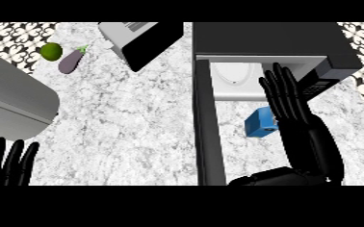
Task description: Pick up the milk, place it into the microwave and close the microwave
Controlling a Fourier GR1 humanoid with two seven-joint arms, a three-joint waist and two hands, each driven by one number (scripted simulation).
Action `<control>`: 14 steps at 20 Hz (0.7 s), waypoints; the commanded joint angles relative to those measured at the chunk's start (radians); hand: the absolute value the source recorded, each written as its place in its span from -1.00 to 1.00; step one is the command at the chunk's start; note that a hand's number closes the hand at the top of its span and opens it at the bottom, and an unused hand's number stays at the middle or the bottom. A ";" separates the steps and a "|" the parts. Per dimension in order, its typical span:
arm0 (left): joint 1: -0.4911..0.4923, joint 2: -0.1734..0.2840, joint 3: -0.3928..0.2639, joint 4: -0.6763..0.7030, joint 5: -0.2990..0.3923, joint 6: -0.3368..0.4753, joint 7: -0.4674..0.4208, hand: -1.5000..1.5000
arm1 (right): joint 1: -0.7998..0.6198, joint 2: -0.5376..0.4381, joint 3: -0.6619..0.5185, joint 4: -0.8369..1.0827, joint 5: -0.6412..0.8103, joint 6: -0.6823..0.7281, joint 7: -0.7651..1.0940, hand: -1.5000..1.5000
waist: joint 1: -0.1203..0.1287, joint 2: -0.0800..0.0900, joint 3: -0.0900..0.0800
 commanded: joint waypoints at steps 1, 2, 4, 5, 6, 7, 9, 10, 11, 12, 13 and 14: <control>0.042 -0.003 0.006 0.005 0.018 -0.032 -0.022 -1.00 | -0.011 0.021 -0.008 0.065 0.015 -0.031 -0.021 -1.00 | 0.000 0.000 0.000; 0.065 -0.016 -0.016 -0.026 -0.016 -0.015 -0.015 -1.00 | 0.071 0.021 0.039 0.041 0.054 -0.037 -0.074 -1.00 | -0.002 -0.001 0.000; 0.154 -0.023 -0.029 -0.017 -0.022 -0.056 -0.105 -1.00 | 0.065 -0.022 -0.072 0.091 -0.045 0.030 -0.085 -1.00 | 0.003 -0.002 0.000; 0.060 -0.025 -0.017 0.057 -0.035 -0.041 -0.096 -1.00 | 0.053 -0.022 -0.074 0.136 -0.022 0.027 -0.098 -1.00 | -0.002 0.000 0.000; 0.058 -0.028 -0.024 0.027 -0.013 -0.038 -0.070 -1.00 | 0.071 -0.032 -0.089 0.149 -0.015 0.032 -0.125 -1.00 | -0.003 0.000 0.000; 0.022 -0.011 0.037 0.076 0.006 -0.046 -0.086 -1.00 | 0.050 -0.034 -0.110 0.145 -0.035 0.035 -0.113 -1.00 | -0.004 0.000 0.000; 0.108 0.006 0.038 -0.035 0.051 -0.071 -0.052 -1.00 | 0.057 -0.009 -0.096 0.234 0.005 0.021 -0.189 -1.00 | 0.001 0.000 0.000; 0.125 -0.027 -0.013 0.030 -0.021 -0.069 -0.129 -1.00 | 0.054 -0.042 -0.148 0.309 -0.010 0.053 -0.258 -1.00 | 0.003 0.000 0.001; 0.129 -0.022 0.001 0.011 -0.016 -0.066 -0.117 -1.00 | 0.098 -0.071 -0.178 0.230 -0.060 0.074 -0.203 -1.00 | -0.002 -0.001 0.000; 0.157 -0.037 -0.074 0.020 -0.079 -0.047 -0.136 -1.00 | 0.067 -0.061 -0.193 0.325 -0.039 0.071 -0.280 -1.00 | 0.002 0.000 0.001; 0.075 -0.038 -0.031 0.068 -0.044 -0.046 -0.130 -1.00 | 0.092 -0.042 -0.155 0.321 -0.009 0.067 -0.304 -1.00 | -0.003 0.000 0.000; 0.176 0.012 0.029 -0.041 0.051 -0.108 -0.115 -1.00 | 0.070 -0.051 -0.164 0.345 -0.007 0.070 -0.299 -1.00 | 0.002 -0.001 0.000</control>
